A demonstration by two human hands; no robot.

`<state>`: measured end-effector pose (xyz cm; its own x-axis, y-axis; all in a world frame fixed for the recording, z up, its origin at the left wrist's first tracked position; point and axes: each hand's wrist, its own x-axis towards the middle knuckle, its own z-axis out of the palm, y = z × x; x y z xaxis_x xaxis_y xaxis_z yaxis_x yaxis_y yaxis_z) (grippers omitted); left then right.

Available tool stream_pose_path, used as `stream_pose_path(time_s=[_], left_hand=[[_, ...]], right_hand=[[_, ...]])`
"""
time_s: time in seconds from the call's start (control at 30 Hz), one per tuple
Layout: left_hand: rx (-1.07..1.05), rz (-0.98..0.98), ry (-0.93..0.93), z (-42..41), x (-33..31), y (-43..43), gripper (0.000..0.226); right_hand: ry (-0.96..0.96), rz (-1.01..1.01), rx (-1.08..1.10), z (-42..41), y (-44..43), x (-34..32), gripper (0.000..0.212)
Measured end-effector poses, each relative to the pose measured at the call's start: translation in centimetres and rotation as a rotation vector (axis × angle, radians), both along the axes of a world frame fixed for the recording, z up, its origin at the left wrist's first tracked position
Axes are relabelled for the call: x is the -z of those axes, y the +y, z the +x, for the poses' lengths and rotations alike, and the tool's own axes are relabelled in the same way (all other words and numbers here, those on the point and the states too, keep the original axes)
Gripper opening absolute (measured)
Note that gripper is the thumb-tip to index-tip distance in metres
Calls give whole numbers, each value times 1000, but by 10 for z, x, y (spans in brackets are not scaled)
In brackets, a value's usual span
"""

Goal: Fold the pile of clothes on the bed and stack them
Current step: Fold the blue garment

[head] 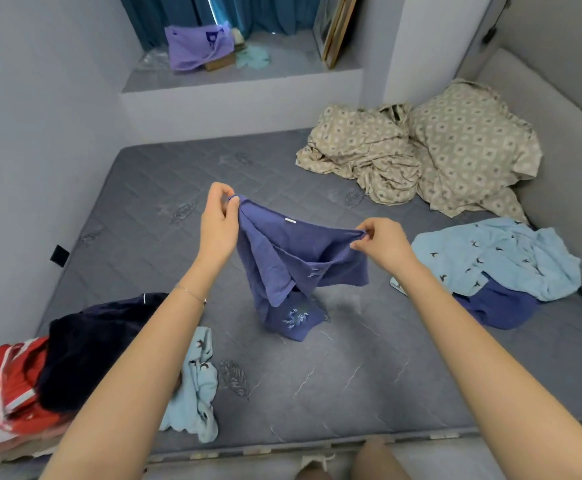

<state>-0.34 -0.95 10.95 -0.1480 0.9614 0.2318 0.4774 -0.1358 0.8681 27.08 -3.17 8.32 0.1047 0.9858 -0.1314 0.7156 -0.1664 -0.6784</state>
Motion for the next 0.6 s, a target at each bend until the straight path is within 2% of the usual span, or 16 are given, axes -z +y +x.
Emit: stream_pose_path(time_s=[0.1,0.27,0.47,0.6], left_hand=[[-6,71,5,11,-10,-17,7],[-42,95,131,22,-19,-49,8],[-81,92,231,61,-1,-101,12],[-74,68,279,78,18,-135,13]], right_hand=[[13,62,-49,12,-18,-2,15],[290,91,38,37,-60,-5,32],[335,265,183,68,-118,-9,29],[358,257,194,84,-149,-3,25]])
